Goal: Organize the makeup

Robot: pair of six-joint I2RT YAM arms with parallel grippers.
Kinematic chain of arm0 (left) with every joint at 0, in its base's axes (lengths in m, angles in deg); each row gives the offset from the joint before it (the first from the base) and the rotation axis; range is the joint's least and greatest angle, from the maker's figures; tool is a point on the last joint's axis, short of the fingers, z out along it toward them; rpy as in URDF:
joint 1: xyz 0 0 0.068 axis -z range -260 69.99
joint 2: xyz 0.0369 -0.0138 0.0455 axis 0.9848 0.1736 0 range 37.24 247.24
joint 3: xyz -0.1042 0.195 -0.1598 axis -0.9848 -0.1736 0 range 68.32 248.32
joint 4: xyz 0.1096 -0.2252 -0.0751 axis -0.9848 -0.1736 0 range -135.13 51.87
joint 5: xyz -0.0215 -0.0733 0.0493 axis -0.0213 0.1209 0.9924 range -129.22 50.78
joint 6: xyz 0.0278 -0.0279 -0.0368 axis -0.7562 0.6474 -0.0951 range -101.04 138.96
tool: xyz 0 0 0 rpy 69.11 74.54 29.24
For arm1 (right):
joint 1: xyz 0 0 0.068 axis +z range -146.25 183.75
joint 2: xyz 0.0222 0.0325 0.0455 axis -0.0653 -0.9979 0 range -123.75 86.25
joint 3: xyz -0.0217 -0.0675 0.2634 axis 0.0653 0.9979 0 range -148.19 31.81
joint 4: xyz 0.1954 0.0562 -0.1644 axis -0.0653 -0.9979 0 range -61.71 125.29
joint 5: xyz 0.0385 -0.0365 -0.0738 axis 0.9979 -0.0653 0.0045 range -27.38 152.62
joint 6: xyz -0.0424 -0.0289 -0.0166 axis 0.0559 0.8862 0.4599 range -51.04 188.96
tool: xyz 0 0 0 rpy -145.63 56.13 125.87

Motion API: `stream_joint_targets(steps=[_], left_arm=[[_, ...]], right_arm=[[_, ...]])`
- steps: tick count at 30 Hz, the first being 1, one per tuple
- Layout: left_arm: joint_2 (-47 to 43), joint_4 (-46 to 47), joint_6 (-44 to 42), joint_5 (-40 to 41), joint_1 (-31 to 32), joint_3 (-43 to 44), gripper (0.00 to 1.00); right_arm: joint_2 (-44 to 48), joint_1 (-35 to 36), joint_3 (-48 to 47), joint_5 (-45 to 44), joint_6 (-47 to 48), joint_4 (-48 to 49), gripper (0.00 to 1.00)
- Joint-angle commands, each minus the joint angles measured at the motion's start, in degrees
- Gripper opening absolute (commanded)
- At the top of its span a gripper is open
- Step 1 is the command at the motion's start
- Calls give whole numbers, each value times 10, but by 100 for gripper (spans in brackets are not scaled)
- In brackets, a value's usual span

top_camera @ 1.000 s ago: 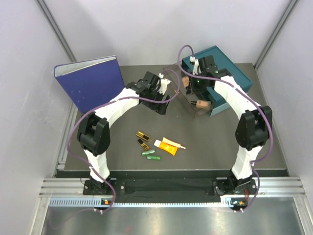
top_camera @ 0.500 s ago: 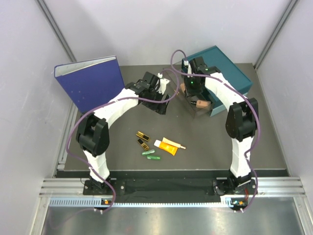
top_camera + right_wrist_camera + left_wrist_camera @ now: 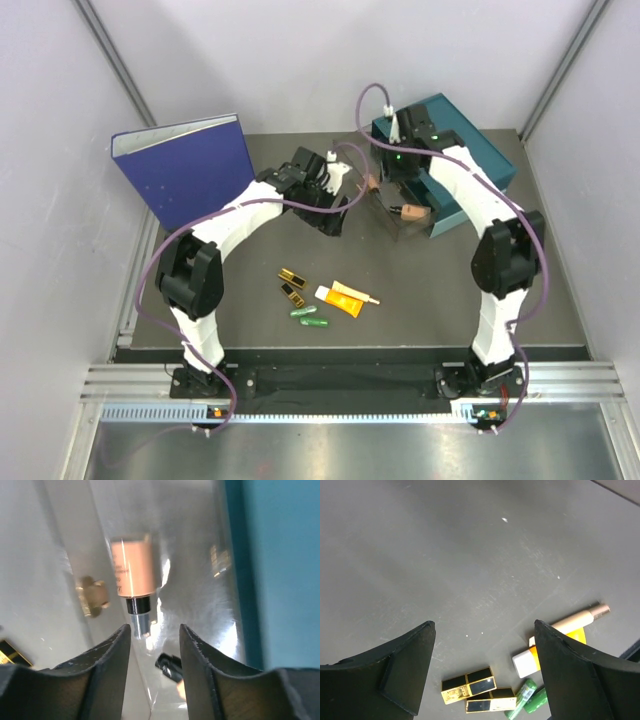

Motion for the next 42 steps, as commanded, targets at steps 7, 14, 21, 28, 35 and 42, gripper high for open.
stream_joint_targets(steps=[7, 14, 21, 28, 35, 42], left_arm=[[-29, -35, -198, -34, 50, -27, 86], [15, -80, -215, -75, 88, 3, 86], [58, -105, -235, -71, 148, 11, 82], [76, -95, -236, -76, 174, -12, 79], [90, -43, -215, -43, 182, -47, 70], [117, 2, -200, -13, 183, -47, 61]], right_arm=[[151, -91, 39, -170, 17, 116, 0], [97, -158, 67, -112, 5, 93, 0], [70, -160, 87, -74, 1, 97, 0], [66, -160, 103, -62, 1, 100, 0], [70, -160, 117, -52, 4, 101, 0], [73, -160, 119, -43, 8, 101, 0]])
